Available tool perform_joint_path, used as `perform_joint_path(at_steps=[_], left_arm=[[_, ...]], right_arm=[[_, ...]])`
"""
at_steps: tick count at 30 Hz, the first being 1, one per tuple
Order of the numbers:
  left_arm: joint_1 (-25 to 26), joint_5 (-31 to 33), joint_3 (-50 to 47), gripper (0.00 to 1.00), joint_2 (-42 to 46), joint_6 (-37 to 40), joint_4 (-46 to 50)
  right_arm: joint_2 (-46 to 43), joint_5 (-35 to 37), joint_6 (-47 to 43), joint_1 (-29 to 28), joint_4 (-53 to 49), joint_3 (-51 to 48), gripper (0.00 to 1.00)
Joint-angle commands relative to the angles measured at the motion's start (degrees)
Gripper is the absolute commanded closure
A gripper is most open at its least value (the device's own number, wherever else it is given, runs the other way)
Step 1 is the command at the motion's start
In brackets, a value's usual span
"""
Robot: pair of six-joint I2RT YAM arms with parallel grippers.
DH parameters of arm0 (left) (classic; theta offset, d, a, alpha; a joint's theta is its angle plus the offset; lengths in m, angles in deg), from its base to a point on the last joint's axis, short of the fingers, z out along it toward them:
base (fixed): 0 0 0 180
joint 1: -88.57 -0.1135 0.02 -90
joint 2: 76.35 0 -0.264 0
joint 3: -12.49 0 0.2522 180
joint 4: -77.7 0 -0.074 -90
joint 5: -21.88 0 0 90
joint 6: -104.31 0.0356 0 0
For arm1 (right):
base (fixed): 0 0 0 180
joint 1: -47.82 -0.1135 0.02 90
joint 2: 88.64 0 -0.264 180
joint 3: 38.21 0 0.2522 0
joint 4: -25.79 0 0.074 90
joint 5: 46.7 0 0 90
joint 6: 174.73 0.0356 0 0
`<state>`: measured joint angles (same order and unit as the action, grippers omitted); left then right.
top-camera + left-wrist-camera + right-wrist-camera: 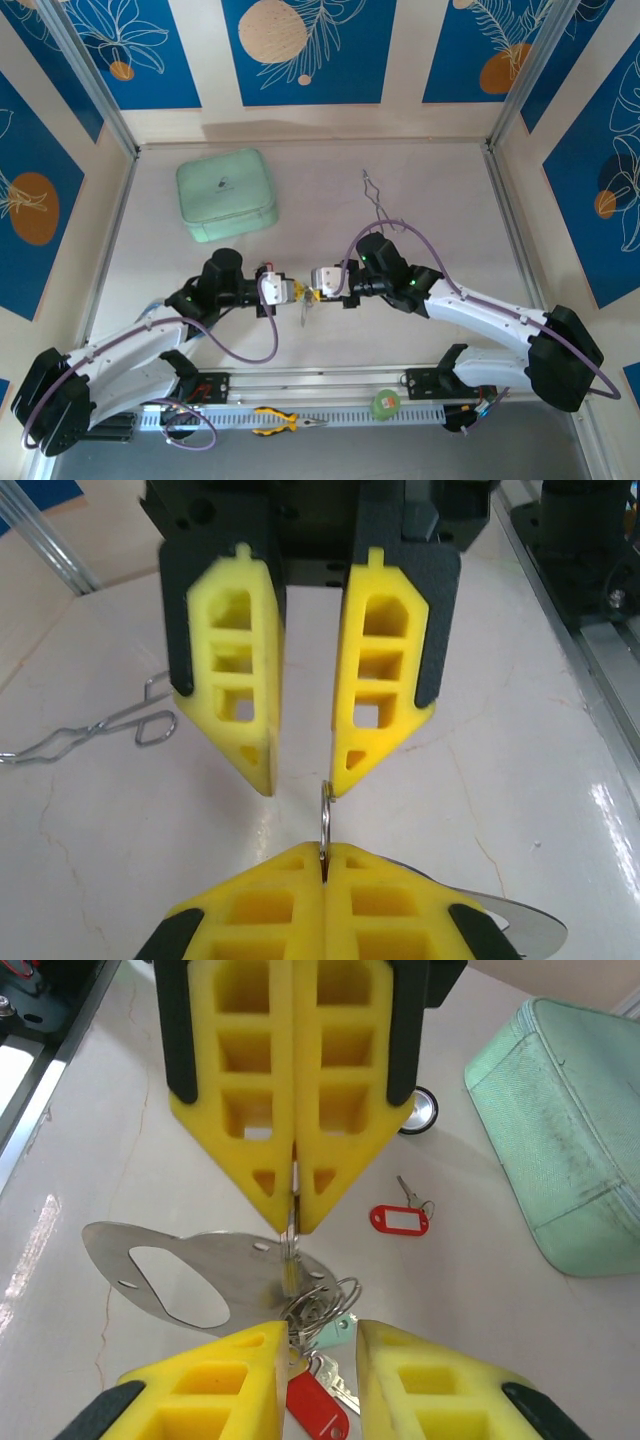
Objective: Put the keys on the keyring
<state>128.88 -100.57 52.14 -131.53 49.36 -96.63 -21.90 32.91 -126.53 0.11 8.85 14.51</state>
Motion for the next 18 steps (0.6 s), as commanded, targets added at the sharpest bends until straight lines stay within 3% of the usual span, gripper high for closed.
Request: perform_joint_path(at_steps=[1,12,15,18], left_arm=[[1.0,1.0,2.7,1.0,0.1,2.5,2.7],[2.0,3.0,3.3,1.0,-0.3,2.6,3.3],[2.1,3.6,3.4,1.0,-0.2,2.7,3.5],[2.2,4.0,3.5,1.0,0.2,2.7,3.8]], right_arm=[[-0.7,0.2,-1.3,-1.0,-2.0,2.2,0.76],[1.9,0.1,-3.1,-3.0,-2.5,3.5,0.79],[2.2,0.3,-2.9,-3.2,-1.9,3.6,0.86],[2.7,1.6,-3.4,-3.4,-2.1,3.7,1.0]])
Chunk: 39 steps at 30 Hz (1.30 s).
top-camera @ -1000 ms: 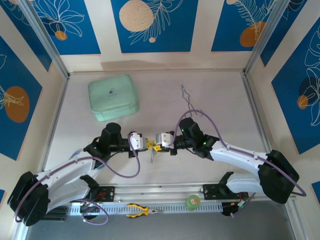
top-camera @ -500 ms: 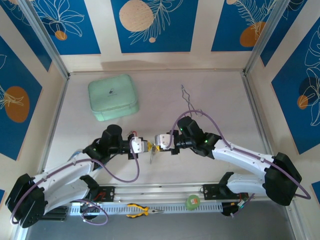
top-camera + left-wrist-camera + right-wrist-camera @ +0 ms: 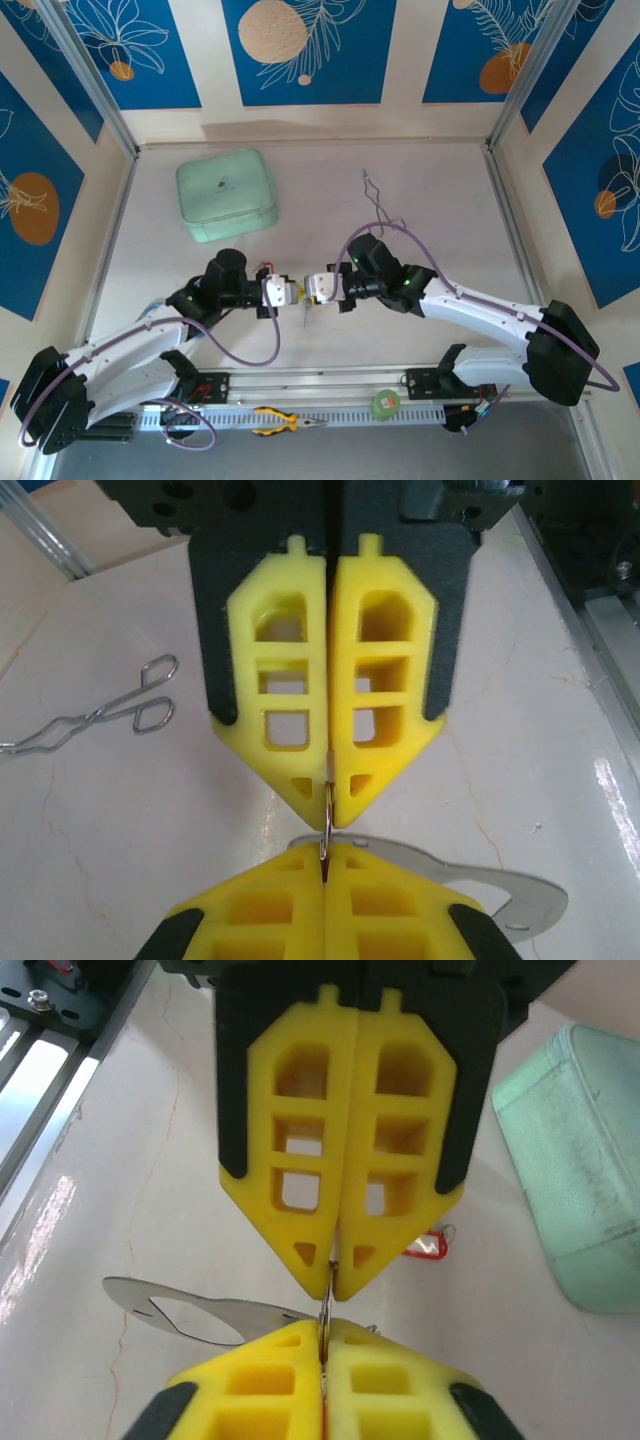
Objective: Put the keys on the keyring
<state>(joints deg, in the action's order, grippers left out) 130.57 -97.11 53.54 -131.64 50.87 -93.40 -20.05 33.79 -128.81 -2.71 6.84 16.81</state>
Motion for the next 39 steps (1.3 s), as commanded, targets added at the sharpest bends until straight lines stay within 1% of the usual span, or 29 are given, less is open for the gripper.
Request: perform_joint_path(at_steps=[1,3,5,7,10,12,15,20,25,30,35,39], left_arm=[[0.6,0.7,2.0,1.0,0.6,1.0,0.8],[0.6,1.0,2.0,1.0,0.9,0.6,1.1],[0.5,1.4,1.8,0.77,0.8,-0.5,1.2],[0.6,1.4,0.8,0.67,0.8,-1.9,0.5],[0.7,1.7,-0.6,0.59,0.9,-5.2,-1.2],[0.7,2.9,-1.3,0.56,2.1,-8.3,-2.5],[0.7,3.5,-3.4,0.56,5.6,-11.3,-3.9],[0.7,2.2,-6.8,0.58,11.3,-12.4,-2.6],[1.2,2.7,-6.8,0.62,12.7,-7.8,1.9],[1.4,2.5,-7.4,0.64,12.5,-5.7,0.3],[1.9,2.0,-7.6,0.67,12.2,-2.7,0.9],[2.2,2.4,-7.4,0.69,12.3,-1.2,1.9]], right_arm=[[1.1,1.1,-1.3,-0.5,0.1,1.3,1.0],[1.4,1.0,-1.1,-0.5,0.8,1.0,1.0],[1.4,-0.7,0.1,-0.4,2.3,0.4,1.0],[1.4,-3.0,1.6,-0.3,4.7,-0.4,1.0],[1.2,-5.7,2.4,0.1,6.8,-1.8,1.0],[0.6,-7.2,2.3,0.4,8.1,-3.0,1.0],[-1.0,-8.8,1.0,0.9,9.6,-4.9,1.0],[-1.9,-8.2,-1.6,0.8,12.0,-7.0,1.0],[-2.1,-6.6,-3.4,-0.1,13.9,-8.1,1.0],[-2.7,-3.5,-7.3,-2.0,15.3,-9.5,1.0],[-2.4,1.1,-11.3,-4.3,19.2,-11.6,1.0],[-2.7,1.9,-12.0,-4.9,19.4,-11.7,1.0]])
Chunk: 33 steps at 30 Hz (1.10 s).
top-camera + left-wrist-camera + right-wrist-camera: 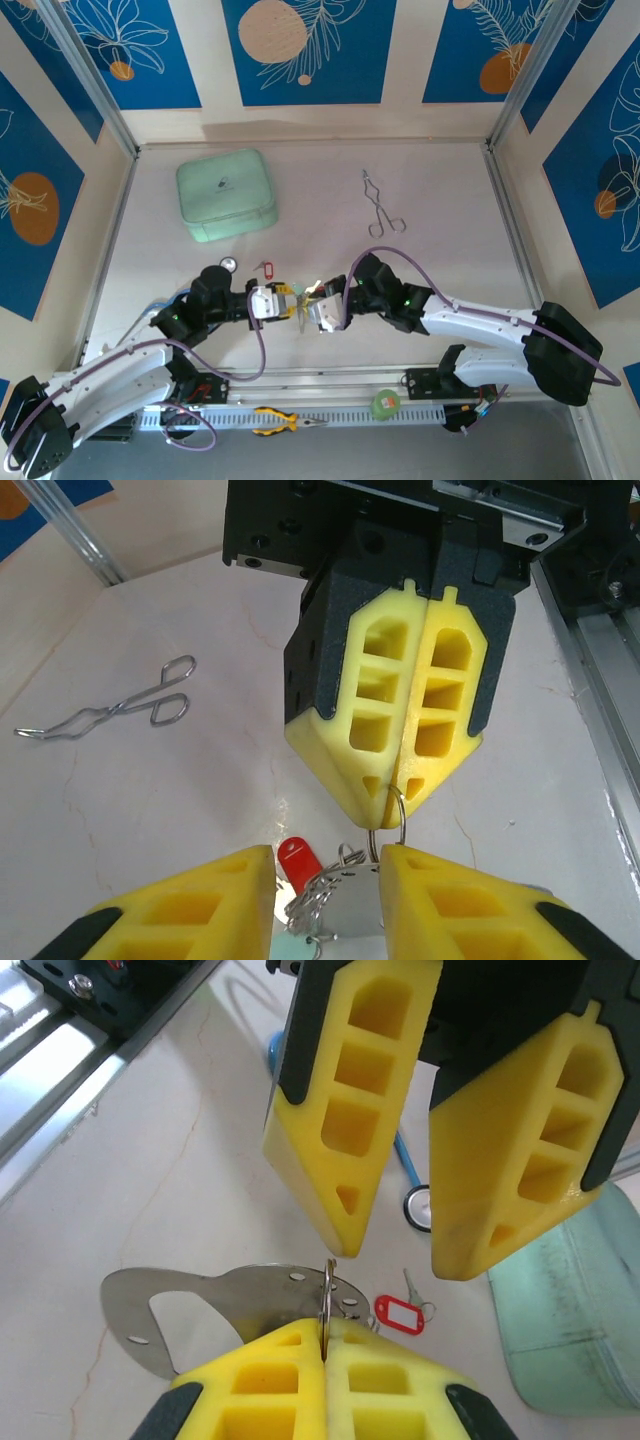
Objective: Put the keys on the keyring
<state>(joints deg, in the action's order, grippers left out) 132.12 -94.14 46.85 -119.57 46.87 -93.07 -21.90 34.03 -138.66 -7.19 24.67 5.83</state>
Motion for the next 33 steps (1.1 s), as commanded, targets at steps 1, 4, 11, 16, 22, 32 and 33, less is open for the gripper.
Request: perform_joint_path(at_steps=[1,4,11,16,22,32,33], left_arm=[[0.7,-0.6,-0.6,0.69,0.2,3.3,2.2],[0.8,-0.5,-0.2,0.69,0.4,4.4,3.9],[1.3,0.5,0.2,0.69,0.7,6.1,5.8],[1.4,-0.1,0.7,0.73,-1.1,6.2,3.6],[1.6,-1.2,0.7,0.79,-3.3,5.3,0.2],[1.8,-1.8,0.2,0.8,-5.2,3.4,-4.7],[1.8,-1.7,0.1,0.79,-5.4,3.3,-4.9]], right_arm=[[-1.0,1.7,-2.1,-0.4,1.3,-0.7,1.0],[-1.1,1.6,-1.6,-0.4,0.1,-0.2,1.0],[-1.2,1.0,-0.8,-0.2,-0.4,0.0,1.0],[-1.0,1.2,-1.8,-0.6,-0.1,0.2,1.0],[-0.6,1.9,-2.4,-1.3,0.0,0.5,1.0],[0.8,0.6,0.7,-1.4,0.3,1.5,1.0],[1.0,0.6,0.9,-1.5,0.3,1.5,1.0]])
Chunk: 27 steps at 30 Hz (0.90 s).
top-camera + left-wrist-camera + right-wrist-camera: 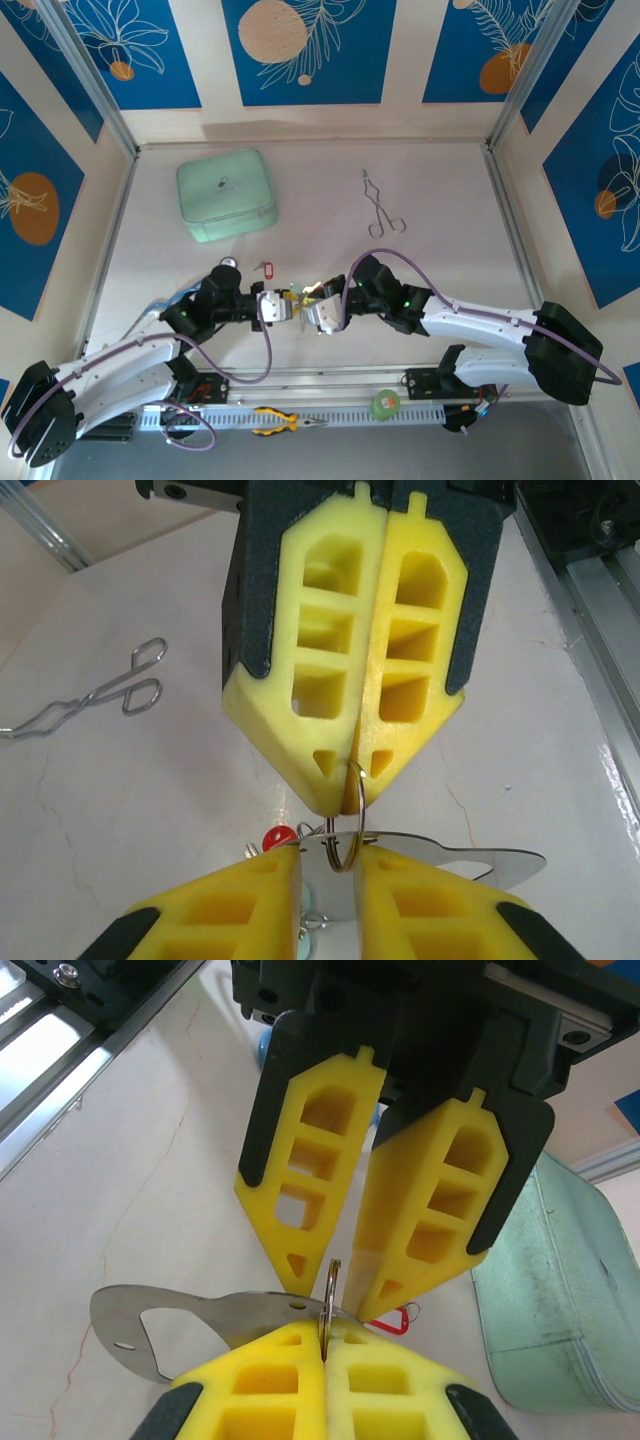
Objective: Put the keys on the keyring
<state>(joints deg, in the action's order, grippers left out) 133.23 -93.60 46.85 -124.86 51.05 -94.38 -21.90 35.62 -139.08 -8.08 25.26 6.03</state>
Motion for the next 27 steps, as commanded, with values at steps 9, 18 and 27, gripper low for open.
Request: perform_joint_path(at_steps=[9,18,27], left_arm=[[0.7,-2.6,-0.1,0.91,0.6,-1.5,-4.5],[0.7,-2.1,-0.5,1.0,1.9,-0.6,-4.0],[0.7,-1.8,0.0,1.0,1.2,0.5,-2.6]], right_arm=[[2.0,-0.3,1.6,-0.7,-2.0,2.4,1.0],[0.1,2.2,1.3,-0.3,-5.9,2.6,0.8],[-1.9,2.7,3.0,0.2,-7.1,2.4,0.79]])
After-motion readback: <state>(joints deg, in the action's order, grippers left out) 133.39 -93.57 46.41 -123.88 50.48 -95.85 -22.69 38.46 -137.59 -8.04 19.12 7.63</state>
